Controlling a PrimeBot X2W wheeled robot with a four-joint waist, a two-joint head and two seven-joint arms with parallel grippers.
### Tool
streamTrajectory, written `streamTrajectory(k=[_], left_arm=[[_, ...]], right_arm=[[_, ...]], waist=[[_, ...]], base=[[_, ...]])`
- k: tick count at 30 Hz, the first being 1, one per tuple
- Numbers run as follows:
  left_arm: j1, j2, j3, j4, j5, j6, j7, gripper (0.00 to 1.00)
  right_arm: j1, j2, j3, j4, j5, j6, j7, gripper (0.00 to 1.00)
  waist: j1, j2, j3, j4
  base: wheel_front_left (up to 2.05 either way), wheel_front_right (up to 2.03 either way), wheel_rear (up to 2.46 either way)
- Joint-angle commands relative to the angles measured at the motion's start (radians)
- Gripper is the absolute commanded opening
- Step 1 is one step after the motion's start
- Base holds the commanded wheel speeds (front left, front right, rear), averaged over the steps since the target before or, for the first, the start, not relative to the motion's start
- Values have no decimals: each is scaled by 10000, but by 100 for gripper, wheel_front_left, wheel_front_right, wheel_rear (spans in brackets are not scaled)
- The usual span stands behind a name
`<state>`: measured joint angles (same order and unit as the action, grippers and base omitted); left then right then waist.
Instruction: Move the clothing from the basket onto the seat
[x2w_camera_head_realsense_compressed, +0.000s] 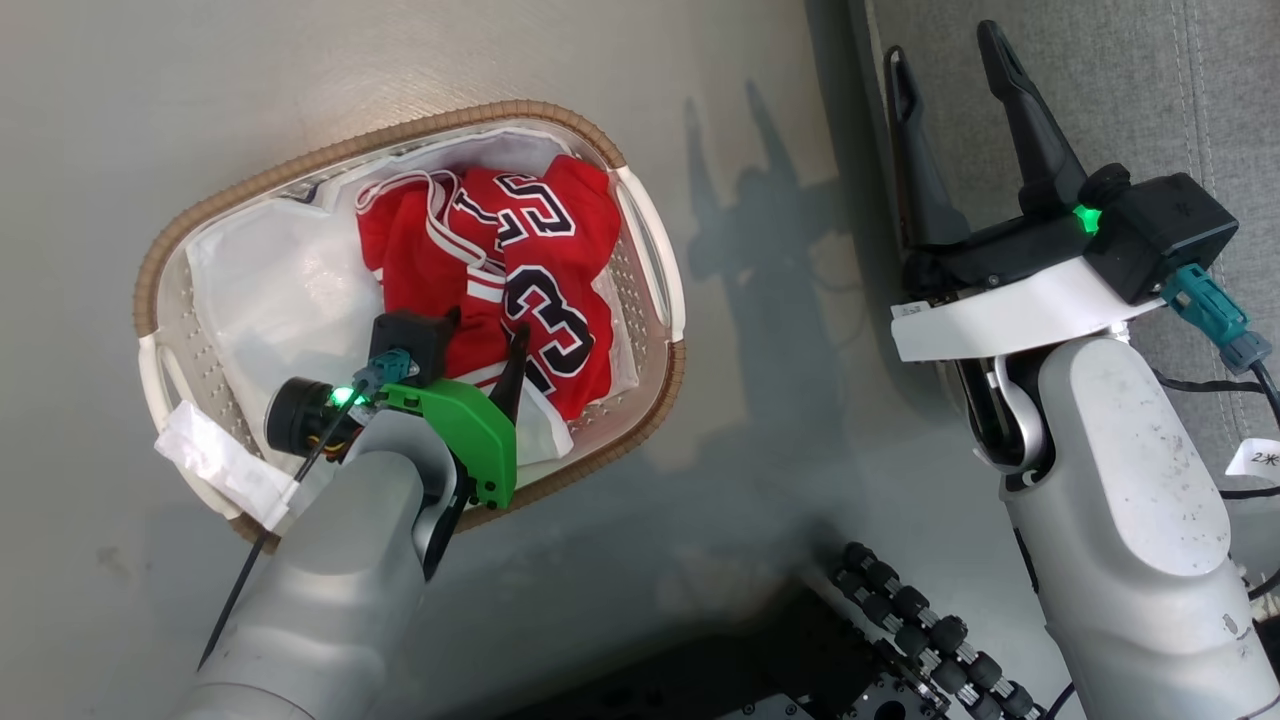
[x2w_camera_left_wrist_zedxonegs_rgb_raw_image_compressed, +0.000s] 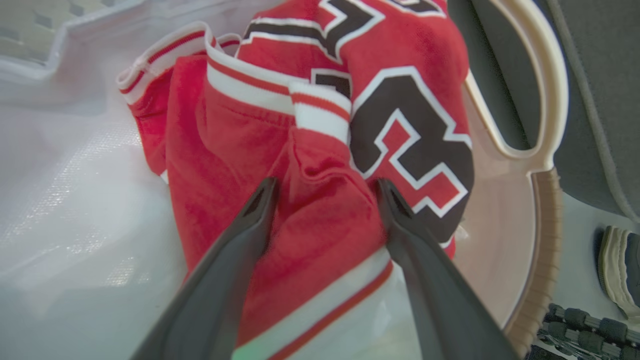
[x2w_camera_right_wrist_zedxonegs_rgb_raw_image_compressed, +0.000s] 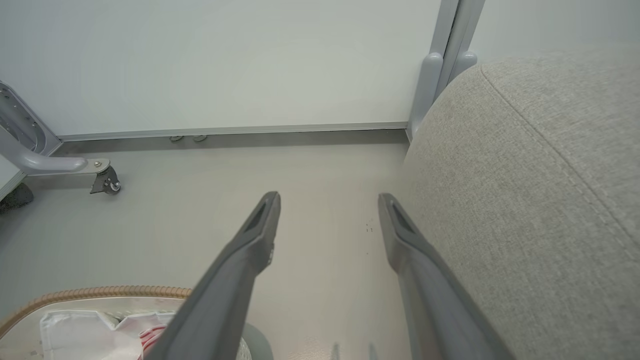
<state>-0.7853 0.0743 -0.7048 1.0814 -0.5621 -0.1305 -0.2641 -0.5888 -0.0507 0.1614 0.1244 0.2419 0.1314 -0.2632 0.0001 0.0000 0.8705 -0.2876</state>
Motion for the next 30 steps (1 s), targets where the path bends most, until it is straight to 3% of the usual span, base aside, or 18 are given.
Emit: streamTrajectory(k=[1, 14, 15, 16, 17, 30], left_arm=[[-256, 88, -42, 50, -109, 0, -5, 100], [-733, 75, -1043, 559, -739, -1, -5, 100], [-766, 77, -1149, 630, -785, -1, -5, 87], [-780, 69, -1239, 683, -835, -1, 4, 35], [-819, 54, -1325, 731, -930, -1, 4, 0], [-373, 642, -1837, 195, -1982, -1, -2, 0]], right_arm=[[-123, -23, 16, -19, 70, -14, -21, 100], [-169, -19, 113, -158, 357, -14, -21, 100], [-144, -19, 110, -167, 357, -14, -21, 100], [-124, -20, 109, -170, 362, -14, -21, 100], [-100, -20, 112, -180, 367, -14, -21, 100], [-72, -23, 260, 140, 404, -14, -21, 100]], waist=[[-1, 0, 96, -69], [-1, 0, 366, -381], [-1, 0, 360, -385], [-1, 0, 352, -393], [-1, 0, 339, -399], [-1, 0, -570, -161]], base=[[0, 0, 0], [0, 0, 0], [0, 0, 0], [0, 0, 0], [0, 0, 0], [0, 0, 0]])
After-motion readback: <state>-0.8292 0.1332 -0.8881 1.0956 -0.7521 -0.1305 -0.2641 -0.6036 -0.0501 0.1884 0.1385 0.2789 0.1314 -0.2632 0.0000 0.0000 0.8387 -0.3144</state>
